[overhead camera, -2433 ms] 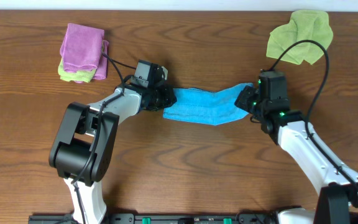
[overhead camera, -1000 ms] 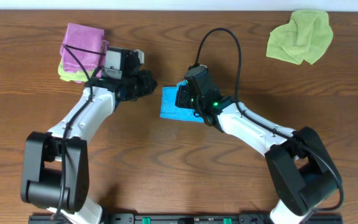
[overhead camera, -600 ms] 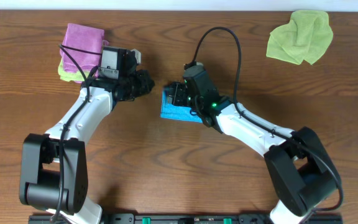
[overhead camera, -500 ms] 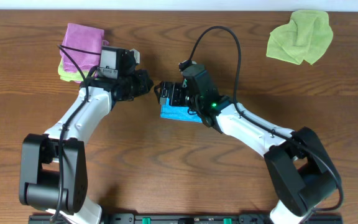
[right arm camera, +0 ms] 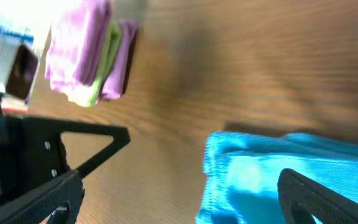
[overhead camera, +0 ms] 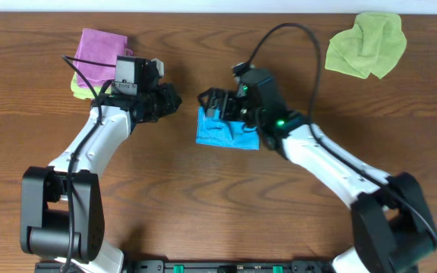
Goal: Fold the cloth
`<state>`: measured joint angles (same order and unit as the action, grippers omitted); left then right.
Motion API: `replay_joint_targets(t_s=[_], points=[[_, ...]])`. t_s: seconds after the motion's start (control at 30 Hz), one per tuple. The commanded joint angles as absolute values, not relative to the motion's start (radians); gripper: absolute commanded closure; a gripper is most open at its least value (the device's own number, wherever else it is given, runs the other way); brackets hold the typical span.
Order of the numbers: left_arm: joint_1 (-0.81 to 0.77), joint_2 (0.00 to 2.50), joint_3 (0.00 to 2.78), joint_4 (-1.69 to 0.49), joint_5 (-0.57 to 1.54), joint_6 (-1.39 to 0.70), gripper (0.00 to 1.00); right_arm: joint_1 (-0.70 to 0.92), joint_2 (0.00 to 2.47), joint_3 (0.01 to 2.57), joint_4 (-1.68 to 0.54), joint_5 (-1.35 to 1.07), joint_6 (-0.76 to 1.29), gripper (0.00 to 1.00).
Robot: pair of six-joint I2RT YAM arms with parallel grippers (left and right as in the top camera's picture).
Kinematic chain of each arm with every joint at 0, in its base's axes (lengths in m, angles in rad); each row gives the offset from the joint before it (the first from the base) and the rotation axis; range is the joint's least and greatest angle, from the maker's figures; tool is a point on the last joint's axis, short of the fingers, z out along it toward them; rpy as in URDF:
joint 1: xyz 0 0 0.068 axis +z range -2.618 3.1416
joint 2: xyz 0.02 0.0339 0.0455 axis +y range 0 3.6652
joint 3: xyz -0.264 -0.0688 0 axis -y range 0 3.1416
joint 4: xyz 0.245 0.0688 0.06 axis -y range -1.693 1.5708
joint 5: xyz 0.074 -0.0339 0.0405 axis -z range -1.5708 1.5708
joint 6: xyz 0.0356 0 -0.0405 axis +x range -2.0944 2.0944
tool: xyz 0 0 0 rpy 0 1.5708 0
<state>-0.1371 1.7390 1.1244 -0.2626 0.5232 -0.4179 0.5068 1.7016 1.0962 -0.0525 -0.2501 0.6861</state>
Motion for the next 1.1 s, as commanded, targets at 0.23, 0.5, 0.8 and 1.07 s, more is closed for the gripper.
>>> replay_joint_targets(t_s=[0.23, 0.5, 0.8, 1.07], points=[[-0.131, 1.718, 1.13, -0.265, 0.524, -0.404, 0.94, 0.467, 1.702, 1.111, -0.273, -0.236, 0.674, 0.28], [-0.129, 1.718, 1.13, -0.266, 0.524, -0.403, 0.94, 0.546, 1.808, 1.111, -0.226, -0.236, 0.737, 0.67], [-0.111, 1.718, 1.13, -0.265, 0.525, -0.404, 0.94, 0.63, 1.837, 1.111, -0.165, -0.235, 0.775, 0.76], [-0.076, 1.718, 1.13, -0.265, 0.562, -0.403, 0.94, 0.699, 1.882, 1.111, -0.123, -0.221, 0.801, 0.75]])
